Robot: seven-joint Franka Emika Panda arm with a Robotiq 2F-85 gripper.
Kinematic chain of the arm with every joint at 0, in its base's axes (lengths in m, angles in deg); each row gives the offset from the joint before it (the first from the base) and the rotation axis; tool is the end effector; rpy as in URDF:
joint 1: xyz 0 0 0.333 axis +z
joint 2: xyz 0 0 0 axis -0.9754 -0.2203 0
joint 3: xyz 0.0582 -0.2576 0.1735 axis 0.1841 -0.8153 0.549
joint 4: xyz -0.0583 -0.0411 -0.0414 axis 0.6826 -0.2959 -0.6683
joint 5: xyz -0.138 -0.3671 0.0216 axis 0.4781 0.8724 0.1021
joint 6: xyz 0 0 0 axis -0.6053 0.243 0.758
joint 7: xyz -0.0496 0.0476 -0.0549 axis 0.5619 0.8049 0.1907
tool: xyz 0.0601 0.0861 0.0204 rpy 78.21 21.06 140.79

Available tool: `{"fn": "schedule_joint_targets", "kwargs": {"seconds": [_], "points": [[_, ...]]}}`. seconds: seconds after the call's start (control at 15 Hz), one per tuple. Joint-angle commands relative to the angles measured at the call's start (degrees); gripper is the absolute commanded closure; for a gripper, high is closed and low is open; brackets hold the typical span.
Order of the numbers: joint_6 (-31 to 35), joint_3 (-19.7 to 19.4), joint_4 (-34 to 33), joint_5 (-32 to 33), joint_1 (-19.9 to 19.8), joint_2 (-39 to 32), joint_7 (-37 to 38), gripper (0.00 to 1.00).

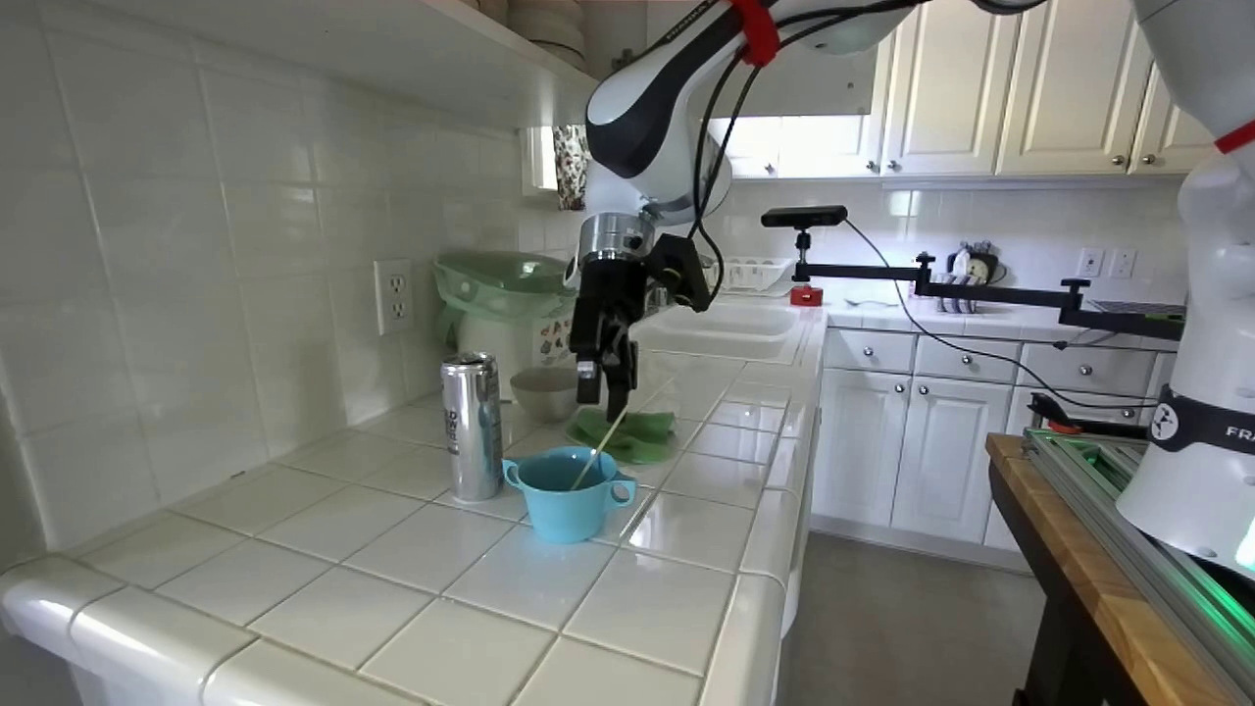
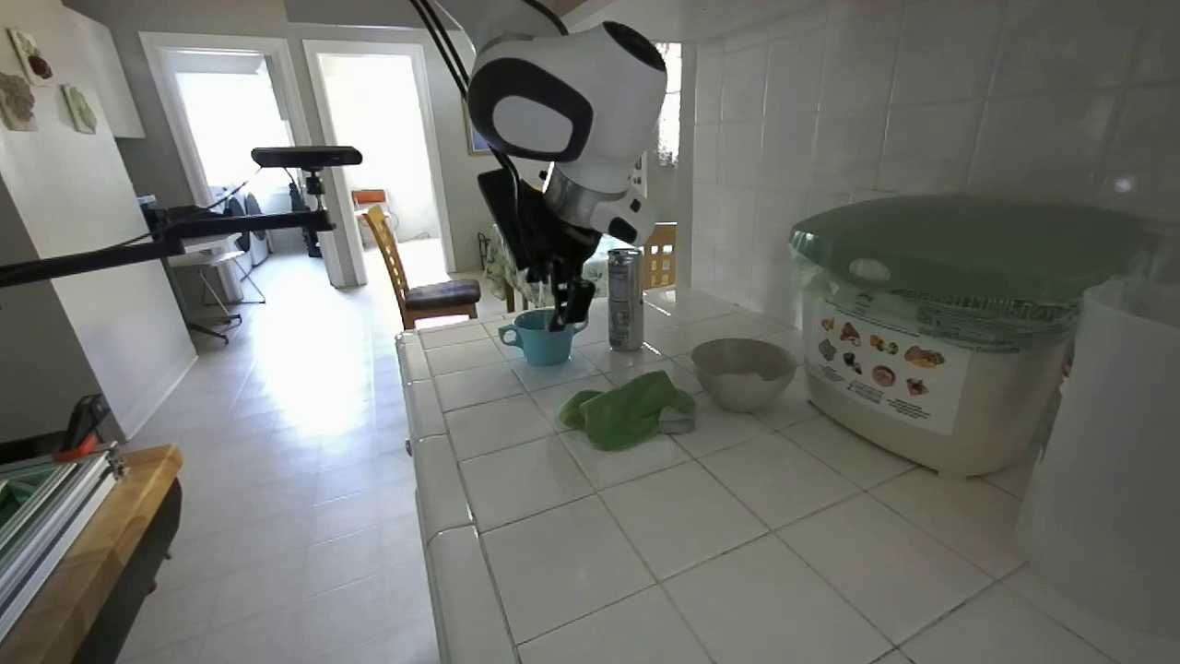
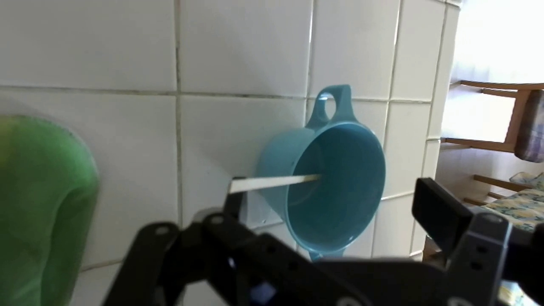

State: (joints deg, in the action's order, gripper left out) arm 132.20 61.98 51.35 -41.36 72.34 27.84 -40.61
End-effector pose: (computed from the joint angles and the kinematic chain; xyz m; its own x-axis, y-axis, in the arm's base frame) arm 0.6202 0.0599 0.2404 0.9924 0.0861 -0.0873 0.0273 -0.8493 -0.5272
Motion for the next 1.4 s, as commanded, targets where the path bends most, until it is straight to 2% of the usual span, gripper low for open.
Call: {"fn": "schedule_joint_targets", "kwargs": {"seconds": [0.0,0.33,0.47,0.67,0.73,1.07,1.2,1.27,1.33], "points": [[2.2,-0.1,3.6,-1.4,-0.1,3.3,0.6,0.00],[2.1,-0.4,4.2,-1.5,-0.3,4.0,0.3,0.00],[1.9,-0.4,4.5,-1.8,-0.6,4.1,0.1,0.10],[2.2,-0.5,7.2,-2.6,-0.9,5.7,0.3,0.12],[2.6,-0.8,8.4,-2.7,-0.9,6.5,0.7,0.07],[5.1,-2.1,13.8,-5.1,-1.1,10.6,1.3,0.05],[6.3,-2.8,15.5,-6.1,-0.9,12.0,1.6,0.13],[6.8,-3.1,16.2,-6.5,-0.8,12.6,1.7,0.22],[7.1,-3.3,16.5,-6.6,-0.6,12.9,1.8,0.23]]}}
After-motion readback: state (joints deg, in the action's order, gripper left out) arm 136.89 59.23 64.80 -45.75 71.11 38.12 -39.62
